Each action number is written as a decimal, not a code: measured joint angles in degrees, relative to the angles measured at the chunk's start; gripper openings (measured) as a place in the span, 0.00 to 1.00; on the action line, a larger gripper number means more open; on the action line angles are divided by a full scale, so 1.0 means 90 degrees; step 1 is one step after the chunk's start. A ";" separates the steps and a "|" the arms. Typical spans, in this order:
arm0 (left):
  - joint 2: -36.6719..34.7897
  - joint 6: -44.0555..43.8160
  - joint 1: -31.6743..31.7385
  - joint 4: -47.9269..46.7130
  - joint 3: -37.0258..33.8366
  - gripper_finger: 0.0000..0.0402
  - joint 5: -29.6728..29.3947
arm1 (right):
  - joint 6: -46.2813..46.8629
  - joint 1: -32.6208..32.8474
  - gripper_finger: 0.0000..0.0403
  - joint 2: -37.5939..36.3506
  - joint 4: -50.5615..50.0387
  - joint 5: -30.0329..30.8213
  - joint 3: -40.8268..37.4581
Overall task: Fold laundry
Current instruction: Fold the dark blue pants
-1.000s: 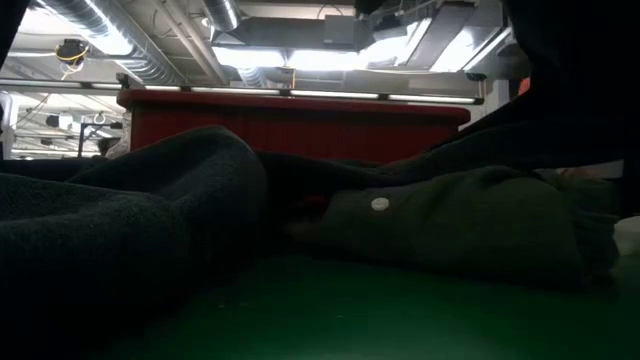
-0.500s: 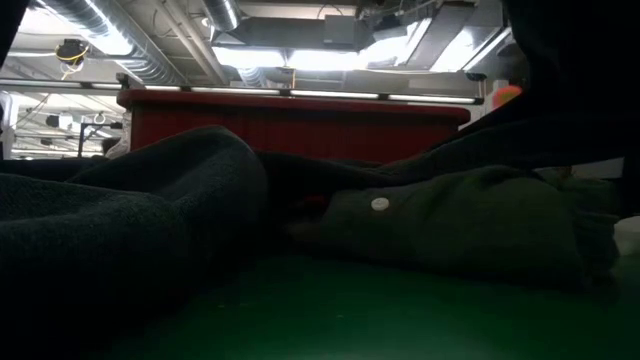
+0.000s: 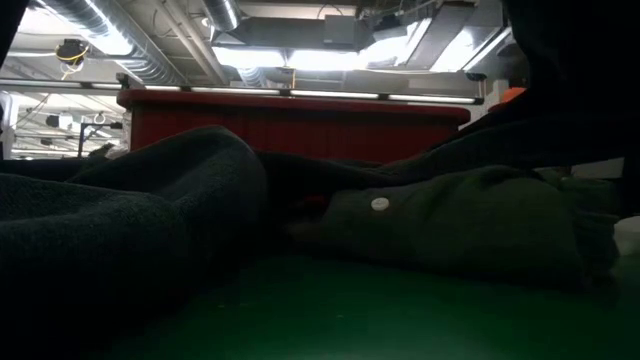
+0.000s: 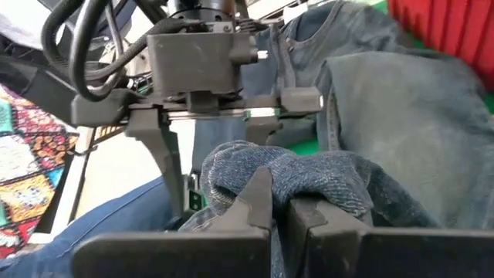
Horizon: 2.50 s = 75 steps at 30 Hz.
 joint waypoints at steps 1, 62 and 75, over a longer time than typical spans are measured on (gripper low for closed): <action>0.0000 -0.0002 0.0003 0.0050 -0.0002 0.58 -0.0009 | -0.0007 0.0002 0.01 0.0000 0.0000 0.0062 0.0000; 0.0097 -0.0100 0.0228 -0.0039 -0.0004 0.25 -0.0967 | -0.0468 0.0000 0.01 0.0277 0.0814 -0.0206 0.0002; 0.0040 -0.0110 0.0228 -0.0079 -0.0004 0.01 -0.0413 | -0.0470 0.0002 0.01 0.0274 0.0816 -0.0202 0.0002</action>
